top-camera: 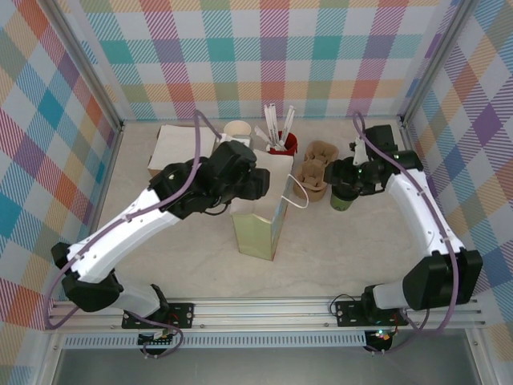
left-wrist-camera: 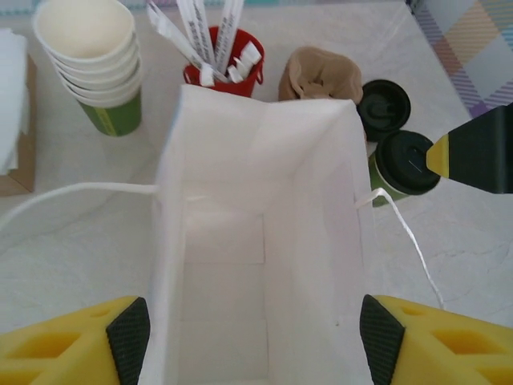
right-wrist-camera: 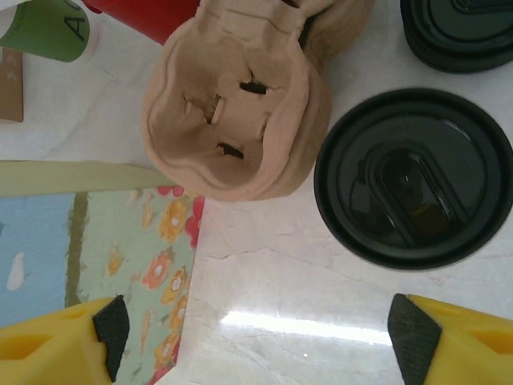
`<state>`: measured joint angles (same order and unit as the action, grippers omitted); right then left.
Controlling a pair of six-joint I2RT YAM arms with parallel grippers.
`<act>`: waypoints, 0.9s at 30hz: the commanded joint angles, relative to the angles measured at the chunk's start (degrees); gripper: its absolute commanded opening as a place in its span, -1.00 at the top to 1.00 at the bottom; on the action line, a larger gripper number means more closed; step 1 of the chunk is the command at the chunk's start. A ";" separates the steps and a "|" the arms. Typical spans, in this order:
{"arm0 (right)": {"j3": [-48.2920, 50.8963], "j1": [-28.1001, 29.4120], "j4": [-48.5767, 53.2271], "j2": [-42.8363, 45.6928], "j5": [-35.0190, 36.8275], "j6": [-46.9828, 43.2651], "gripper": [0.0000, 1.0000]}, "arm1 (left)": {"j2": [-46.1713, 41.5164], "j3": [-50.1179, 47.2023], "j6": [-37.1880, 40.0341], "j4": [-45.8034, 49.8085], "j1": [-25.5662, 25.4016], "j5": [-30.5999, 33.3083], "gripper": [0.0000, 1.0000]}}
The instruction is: Pack the takeout coffee
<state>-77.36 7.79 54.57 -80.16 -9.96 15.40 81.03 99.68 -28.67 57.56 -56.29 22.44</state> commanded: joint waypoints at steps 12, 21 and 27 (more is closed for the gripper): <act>-18.12 -0.41 4.83 -20.47 -0.15 -1.10 -0.21 | -12.82 -10.59 0.28 -1.67 -0.77 11.49 -0.55; -23.40 -0.45 6.21 -28.16 -0.11 -0.87 -0.13 | -13.27 -11.34 -0.24 -0.73 -0.81 12.08 -0.57; -25.05 -0.31 7.00 -31.37 0.29 -1.55 -0.11 | -12.68 -11.17 -0.08 -0.70 -0.79 12.01 -0.58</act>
<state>-100.42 7.79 59.57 -110.17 -9.69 14.35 68.25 88.88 -28.75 56.75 -56.29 33.12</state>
